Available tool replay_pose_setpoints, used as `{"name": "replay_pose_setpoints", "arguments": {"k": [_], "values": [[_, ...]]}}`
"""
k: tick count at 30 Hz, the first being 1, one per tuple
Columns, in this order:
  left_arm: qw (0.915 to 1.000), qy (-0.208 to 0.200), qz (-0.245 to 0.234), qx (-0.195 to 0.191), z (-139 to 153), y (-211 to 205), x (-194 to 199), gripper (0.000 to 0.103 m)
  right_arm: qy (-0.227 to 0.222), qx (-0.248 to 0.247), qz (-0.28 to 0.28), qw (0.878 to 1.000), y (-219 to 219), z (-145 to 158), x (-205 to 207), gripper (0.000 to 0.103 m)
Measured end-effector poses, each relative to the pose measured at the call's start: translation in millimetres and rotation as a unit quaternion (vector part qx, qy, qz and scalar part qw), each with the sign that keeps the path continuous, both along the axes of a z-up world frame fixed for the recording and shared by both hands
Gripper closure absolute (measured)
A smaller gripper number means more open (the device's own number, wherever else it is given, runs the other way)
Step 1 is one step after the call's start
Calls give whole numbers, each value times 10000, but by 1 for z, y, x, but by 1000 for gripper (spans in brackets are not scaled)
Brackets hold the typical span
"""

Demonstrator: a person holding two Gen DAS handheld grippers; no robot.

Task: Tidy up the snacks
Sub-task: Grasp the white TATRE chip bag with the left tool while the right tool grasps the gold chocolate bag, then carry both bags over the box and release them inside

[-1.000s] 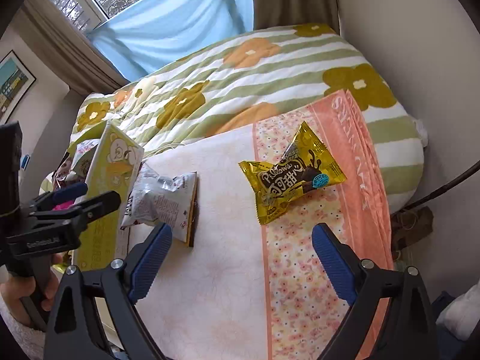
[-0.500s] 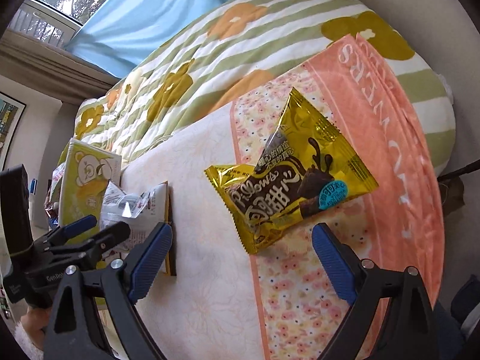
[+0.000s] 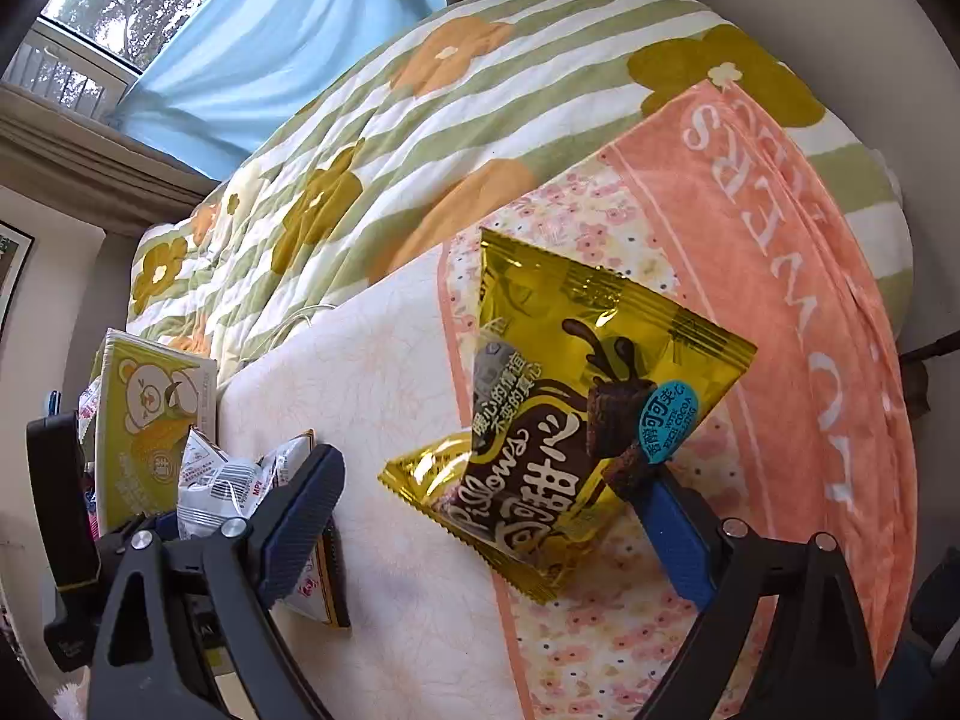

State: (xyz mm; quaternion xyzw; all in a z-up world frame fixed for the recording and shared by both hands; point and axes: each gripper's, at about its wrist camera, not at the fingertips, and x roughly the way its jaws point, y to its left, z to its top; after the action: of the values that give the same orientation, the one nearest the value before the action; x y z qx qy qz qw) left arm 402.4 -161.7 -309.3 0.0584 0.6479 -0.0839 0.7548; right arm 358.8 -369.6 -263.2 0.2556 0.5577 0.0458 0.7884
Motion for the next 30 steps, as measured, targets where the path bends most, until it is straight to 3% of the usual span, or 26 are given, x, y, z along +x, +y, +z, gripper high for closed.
{"name": "replay_pose_setpoints", "arguments": {"k": [7, 8, 12, 23, 26, 28, 30], "values": [[9996, -105, -16, -249, 3, 5, -2, 13, 3, -187, 82, 9998, 5, -6, 6, 12], [9994, -82, -41, -347, 4, 4, -2, 24, 15, -200, 96, 9998, 6, -7, 6, 13], [9992, -185, -119, -320, 9, 1, -6, 35, -3, -375, 187, 9991, 5, -9, 7, 28], [9978, -466, -4, -472, 32, 1, -20, 36, -84, -363, 189, 9991, -4, -5, 3, 39], [9974, -554, 21, -470, 40, 2, -25, 36, -78, -357, 234, 9991, -4, -7, 4, 46], [9972, -600, 33, -450, 44, 0, -27, 36, -56, -319, 293, 9990, -3, -10, 5, 59], [9969, -659, 45, -428, 48, -1, -30, 36, -108, -308, 355, 9988, 0, -10, 5, 61]]}}
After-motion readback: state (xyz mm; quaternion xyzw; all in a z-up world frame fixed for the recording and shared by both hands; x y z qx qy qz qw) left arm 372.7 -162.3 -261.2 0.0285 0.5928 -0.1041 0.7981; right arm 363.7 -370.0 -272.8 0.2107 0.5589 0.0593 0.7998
